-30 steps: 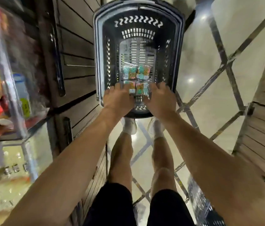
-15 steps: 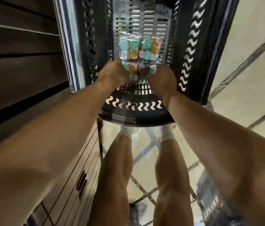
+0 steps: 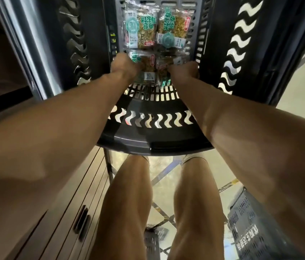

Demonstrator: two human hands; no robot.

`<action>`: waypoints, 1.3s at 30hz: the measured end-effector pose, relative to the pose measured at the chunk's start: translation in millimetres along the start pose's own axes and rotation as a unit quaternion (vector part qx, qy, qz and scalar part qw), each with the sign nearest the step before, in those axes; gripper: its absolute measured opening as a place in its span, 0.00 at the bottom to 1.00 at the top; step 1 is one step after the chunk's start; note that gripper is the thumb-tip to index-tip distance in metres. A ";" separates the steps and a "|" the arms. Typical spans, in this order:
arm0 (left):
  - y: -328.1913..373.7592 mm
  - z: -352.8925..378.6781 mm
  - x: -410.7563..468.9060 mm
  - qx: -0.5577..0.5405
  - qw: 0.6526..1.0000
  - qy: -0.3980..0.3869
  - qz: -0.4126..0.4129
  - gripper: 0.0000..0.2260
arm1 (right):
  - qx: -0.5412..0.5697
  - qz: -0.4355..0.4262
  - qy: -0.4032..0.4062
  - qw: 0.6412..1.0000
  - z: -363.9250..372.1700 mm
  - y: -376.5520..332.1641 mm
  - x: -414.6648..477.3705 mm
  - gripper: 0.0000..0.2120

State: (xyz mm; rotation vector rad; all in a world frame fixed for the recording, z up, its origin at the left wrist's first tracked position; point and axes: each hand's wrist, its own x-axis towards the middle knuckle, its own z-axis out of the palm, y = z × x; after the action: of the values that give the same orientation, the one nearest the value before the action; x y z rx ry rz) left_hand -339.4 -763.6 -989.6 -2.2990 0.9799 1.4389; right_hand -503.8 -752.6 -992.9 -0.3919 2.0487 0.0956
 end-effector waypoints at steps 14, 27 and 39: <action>-7.3 3.9 -5.5 -0.004 1.000 0.006 0.000 0.11 | 0.013 -0.016 0.018 1.000 10.6 -0.4 -4.0 0.44; 0.4 -13.0 -26.7 -0.068 0.996 -0.043 0.033 0.17 | 0.003 -0.051 0.018 0.999 -7.2 -2.1 -16.5 0.31; 32.0 -87.0 -166.8 -0.125 0.992 -0.008 -0.007 0.09 | 0.059 -0.167 -0.085 0.980 -123.2 -7.2 -139.3 0.24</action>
State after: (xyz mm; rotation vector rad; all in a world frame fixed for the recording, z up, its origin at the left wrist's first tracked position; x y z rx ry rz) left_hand -347.2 -766.3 -798.9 -2.4539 0.8186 1.6554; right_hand -543.5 -755.0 -811.0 -0.6264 1.7847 -0.1906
